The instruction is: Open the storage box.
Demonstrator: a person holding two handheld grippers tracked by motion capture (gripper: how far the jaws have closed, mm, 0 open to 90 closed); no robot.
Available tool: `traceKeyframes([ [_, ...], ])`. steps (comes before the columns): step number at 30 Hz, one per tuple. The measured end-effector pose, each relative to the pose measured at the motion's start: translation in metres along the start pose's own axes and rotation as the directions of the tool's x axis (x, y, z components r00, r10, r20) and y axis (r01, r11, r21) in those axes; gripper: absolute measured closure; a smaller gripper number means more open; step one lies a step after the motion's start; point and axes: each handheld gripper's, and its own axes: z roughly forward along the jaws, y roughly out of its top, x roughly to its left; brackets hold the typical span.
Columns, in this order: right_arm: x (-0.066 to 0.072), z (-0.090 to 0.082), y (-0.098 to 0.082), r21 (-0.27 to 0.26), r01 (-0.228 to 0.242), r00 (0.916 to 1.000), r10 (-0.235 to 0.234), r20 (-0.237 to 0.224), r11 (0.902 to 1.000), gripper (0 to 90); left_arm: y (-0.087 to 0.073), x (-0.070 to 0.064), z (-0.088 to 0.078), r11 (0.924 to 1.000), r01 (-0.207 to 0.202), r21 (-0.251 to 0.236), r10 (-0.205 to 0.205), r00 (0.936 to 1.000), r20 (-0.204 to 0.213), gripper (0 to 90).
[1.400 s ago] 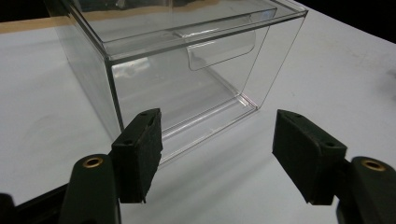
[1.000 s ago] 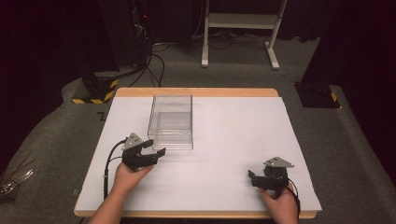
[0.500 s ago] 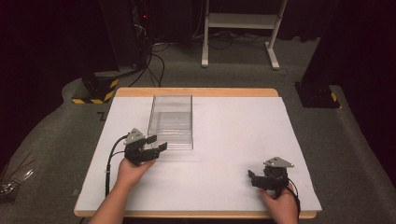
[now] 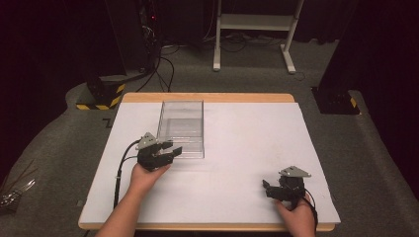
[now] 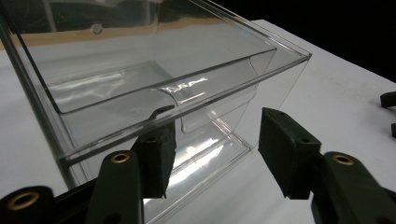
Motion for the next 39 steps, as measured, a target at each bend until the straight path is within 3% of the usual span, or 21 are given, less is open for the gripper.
traceKeyframes([
  [7, 0.000, 0.000, 0.000, 0.000, 0.001, 1.0000, -0.001, 0.001, 1.0000, 14.7, -0.001, 0.004, 0.003, 0.9996, 0.003, -0.029, -0.003, 0.9999, 0.012, 55.6],
  [11, 0.000, 0.000, 0.000, 0.000, 0.000, 1.0000, 0.000, 0.001, 1.0000, 14.7, -0.002, 0.006, 0.002, 0.9993, -0.001, -0.038, 0.003, 0.9994, 0.034, 55.2],
  [25, 0.000, 0.000, 0.000, -0.001, 0.003, 1.0000, -0.003, 0.000, 1.0000, 14.9, -0.005, 0.012, 0.001, 0.9989, 0.008, -0.047, -0.006, 0.9993, 0.037, 72.8],
  [39, 0.000, 0.000, 0.000, -0.001, 0.003, 1.0000, -0.003, 0.000, 1.0000, 15.0, -0.010, 0.017, -0.006, 0.9975, 0.000, -0.070, 0.004, 0.9984, 0.056, 81.1],
])
